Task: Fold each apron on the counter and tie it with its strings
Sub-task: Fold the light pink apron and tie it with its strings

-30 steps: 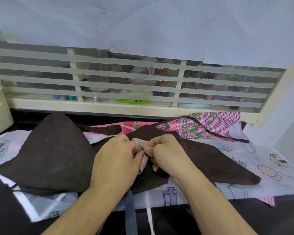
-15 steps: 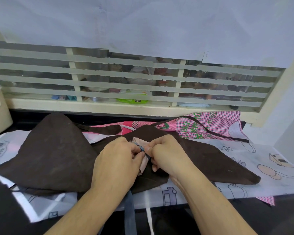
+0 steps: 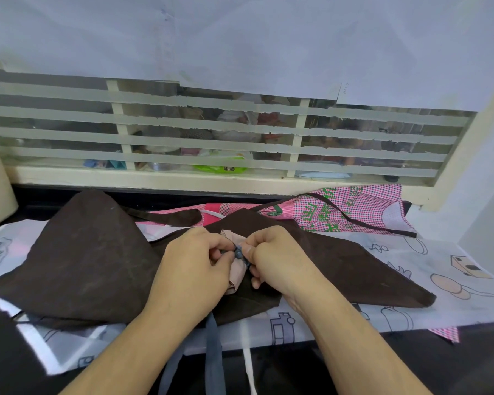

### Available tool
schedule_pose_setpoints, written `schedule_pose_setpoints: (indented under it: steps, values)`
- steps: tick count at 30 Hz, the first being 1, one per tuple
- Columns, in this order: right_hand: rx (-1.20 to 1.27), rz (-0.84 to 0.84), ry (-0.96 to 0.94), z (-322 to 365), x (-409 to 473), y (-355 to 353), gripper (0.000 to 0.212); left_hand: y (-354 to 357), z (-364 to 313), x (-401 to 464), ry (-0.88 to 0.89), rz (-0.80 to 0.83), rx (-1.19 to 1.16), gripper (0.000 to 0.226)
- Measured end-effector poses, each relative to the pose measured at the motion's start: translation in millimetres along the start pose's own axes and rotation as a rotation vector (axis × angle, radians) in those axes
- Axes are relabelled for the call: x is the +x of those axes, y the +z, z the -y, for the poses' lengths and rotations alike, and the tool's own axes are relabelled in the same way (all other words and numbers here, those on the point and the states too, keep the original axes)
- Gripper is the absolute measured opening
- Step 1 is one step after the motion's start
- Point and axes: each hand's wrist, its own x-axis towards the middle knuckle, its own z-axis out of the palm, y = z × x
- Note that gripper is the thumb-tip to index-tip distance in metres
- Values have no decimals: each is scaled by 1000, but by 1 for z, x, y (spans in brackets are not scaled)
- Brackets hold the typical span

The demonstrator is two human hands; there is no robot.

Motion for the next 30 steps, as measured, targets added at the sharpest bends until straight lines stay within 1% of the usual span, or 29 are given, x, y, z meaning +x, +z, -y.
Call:
schedule_pose_setpoints:
  steps: [6, 11, 14, 16, 20, 30]
  values:
    - [-42, 4, -20, 1, -2, -2, 31, 2, 4, 2, 56, 14, 23, 11]
    - [-50, 6, -20, 3, -3, -3, 30, 2, 4, 2, 41, 1, 18, 10]
    - [-10, -3, -7, 3, -4, -2, 34, 0, 3, 0, 27, -51, -35, 18]
    - [2, -4, -1, 4, -4, -2, 34, -1, 2, -2, 41, -57, -46, 22]
    - [18, -3, 2, 4, -4, -2, 33, -1, 0, -4, 61, -30, -30, 13]
    - [-9, -9, 6, 3, -4, -2, 31, 0, -7, -5, 51, -32, 57, 8]
